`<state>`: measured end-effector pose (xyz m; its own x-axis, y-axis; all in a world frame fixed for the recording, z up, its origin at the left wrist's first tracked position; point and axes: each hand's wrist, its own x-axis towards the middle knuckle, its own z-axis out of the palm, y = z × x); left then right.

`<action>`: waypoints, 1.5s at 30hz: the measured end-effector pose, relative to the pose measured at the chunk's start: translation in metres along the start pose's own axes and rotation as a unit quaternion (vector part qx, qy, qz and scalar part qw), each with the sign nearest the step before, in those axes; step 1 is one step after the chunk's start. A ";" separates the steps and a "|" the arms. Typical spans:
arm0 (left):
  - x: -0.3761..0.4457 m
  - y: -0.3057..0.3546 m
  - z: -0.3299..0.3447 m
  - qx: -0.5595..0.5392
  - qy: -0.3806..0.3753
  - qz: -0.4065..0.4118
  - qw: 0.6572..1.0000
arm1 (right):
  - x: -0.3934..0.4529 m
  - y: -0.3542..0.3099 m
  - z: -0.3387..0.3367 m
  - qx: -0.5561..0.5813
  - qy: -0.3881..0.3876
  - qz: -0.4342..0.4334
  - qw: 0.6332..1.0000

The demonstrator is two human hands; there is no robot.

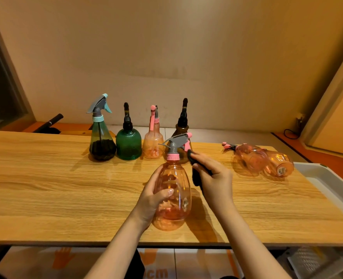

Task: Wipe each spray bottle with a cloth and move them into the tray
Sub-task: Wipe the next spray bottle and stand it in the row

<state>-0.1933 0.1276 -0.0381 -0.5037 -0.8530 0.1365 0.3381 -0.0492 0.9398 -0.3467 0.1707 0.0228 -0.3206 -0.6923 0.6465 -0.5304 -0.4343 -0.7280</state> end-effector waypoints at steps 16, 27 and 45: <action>-0.004 0.007 0.002 -0.031 -0.038 -0.027 0.998 | 0.023 0.029 0.010 -0.176 -0.044 -0.222 0.958; -0.004 0.005 0.003 0.017 -0.002 0.001 1.000 | 0.043 -0.021 0.012 -0.204 -0.120 -0.258 0.937; -0.010 0.003 0.010 0.121 0.052 0.071 0.989 | 0.032 -0.016 0.008 -0.265 -0.169 -0.363 0.877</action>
<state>-0.1955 0.1411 -0.0334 -0.3764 -0.8918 0.2510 0.1934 0.1893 0.9627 -0.3418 0.1506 0.0539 0.4563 -0.5135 0.7267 -0.8177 -0.5640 0.1149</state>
